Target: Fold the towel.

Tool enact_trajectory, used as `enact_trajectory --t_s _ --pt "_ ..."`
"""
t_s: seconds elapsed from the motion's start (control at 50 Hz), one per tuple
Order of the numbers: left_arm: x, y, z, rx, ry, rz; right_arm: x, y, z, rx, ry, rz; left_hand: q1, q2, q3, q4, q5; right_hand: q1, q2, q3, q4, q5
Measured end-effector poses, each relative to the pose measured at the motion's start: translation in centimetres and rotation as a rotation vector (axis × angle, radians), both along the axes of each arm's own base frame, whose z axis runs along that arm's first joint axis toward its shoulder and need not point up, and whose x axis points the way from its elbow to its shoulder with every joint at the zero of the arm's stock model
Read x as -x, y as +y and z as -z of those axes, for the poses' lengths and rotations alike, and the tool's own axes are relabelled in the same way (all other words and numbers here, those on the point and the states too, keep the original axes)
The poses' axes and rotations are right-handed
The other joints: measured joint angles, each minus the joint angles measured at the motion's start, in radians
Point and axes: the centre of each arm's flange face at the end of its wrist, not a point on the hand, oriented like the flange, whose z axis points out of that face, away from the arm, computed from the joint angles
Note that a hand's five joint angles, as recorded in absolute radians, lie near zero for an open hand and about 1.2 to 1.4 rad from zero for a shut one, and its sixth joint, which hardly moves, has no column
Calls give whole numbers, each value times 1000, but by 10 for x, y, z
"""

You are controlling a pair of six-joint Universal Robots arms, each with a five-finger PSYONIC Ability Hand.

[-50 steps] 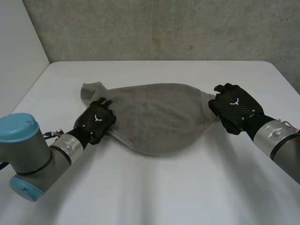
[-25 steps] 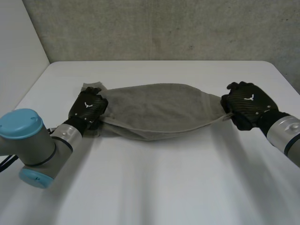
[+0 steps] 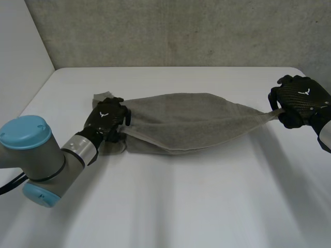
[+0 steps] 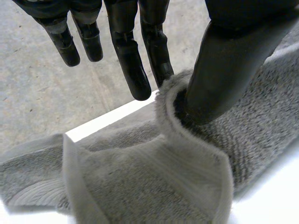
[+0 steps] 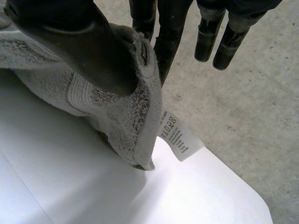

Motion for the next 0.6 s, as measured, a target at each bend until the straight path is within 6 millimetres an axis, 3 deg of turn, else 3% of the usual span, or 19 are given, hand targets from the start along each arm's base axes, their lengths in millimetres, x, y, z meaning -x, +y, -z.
enact_trajectory --t_s 0.34,0.44,0.54,0.6 --pt "-6 -13 9 4 -21 -138 3 -2 -1 1 -2 13 -17 -17 0 0 -19 0 0 0 0 0" --pt "-5 -12 13 -16 -21 -130 2 -1 0 -4 -3 9 355 367 0 0 358 0 0 0 0 0" --pt "-2 -7 9 -21 -18 -101 1 1 1 -10 -4 4 368 379 0 0 385 0 0 0 0 0" --pt "-2 -2 -6 -10 -11 -78 0 2 1 -17 -4 1 368 379 0 0 385 0 0 0 0 0"
